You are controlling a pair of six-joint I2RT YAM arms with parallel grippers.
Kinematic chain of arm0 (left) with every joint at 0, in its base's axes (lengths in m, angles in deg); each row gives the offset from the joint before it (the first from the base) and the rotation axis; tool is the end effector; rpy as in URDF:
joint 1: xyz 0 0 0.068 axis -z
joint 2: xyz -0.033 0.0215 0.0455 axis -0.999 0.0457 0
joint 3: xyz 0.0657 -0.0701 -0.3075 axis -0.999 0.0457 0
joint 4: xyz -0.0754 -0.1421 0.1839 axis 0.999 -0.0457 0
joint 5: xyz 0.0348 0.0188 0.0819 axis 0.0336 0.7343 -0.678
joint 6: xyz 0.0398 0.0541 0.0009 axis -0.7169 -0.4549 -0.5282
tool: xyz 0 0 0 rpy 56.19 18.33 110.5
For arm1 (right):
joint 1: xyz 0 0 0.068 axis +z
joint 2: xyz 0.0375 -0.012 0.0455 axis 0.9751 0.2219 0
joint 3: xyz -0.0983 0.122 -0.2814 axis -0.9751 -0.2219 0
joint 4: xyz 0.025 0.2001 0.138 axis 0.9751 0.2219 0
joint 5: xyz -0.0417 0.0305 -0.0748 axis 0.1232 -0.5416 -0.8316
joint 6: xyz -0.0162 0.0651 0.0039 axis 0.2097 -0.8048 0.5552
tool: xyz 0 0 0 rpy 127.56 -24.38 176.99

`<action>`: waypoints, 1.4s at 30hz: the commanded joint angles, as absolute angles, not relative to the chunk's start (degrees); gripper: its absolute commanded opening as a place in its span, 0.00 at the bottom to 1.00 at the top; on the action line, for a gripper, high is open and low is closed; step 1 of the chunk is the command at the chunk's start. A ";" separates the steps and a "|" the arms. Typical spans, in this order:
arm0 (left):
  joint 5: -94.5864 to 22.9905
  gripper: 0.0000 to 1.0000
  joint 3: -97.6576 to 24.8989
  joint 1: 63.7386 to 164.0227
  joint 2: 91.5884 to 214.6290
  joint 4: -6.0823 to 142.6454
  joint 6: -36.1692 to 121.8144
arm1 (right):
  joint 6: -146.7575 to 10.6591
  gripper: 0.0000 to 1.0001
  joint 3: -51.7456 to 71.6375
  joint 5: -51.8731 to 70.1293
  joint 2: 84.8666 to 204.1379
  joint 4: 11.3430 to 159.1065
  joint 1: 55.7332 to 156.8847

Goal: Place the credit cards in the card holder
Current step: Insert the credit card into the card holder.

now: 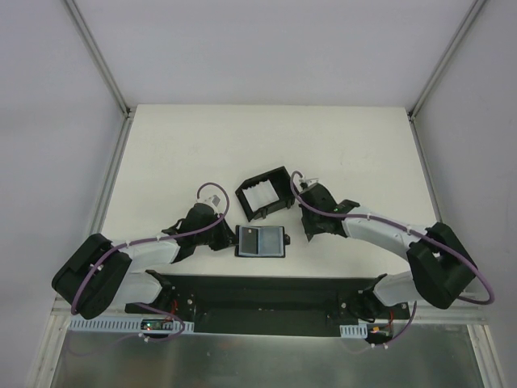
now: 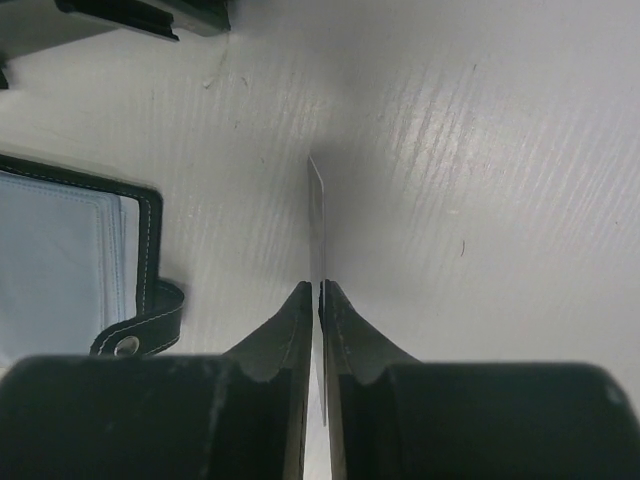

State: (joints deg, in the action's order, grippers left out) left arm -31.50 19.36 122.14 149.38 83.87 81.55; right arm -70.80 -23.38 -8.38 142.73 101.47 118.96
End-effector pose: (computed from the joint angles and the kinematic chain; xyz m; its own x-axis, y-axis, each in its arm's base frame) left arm 0.1575 -0.1234 0.1834 -0.8570 -0.3195 -0.4044 0.0606 0.7168 -0.6947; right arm 0.1952 0.1622 0.2319 -0.6903 -0.3971 -0.6048 -0.4729 0.8803 -0.0383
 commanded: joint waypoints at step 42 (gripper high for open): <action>-31.67 0.00 23.48 121.75 149.42 78.31 81.51 | -90.41 0.01 -19.19 -15.57 149.20 95.36 137.39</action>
State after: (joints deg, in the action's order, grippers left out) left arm -31.00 20.74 122.14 148.73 85.44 82.40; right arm -88.98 -20.56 -15.22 147.69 96.38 136.99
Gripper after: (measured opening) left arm 0.009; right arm 0.009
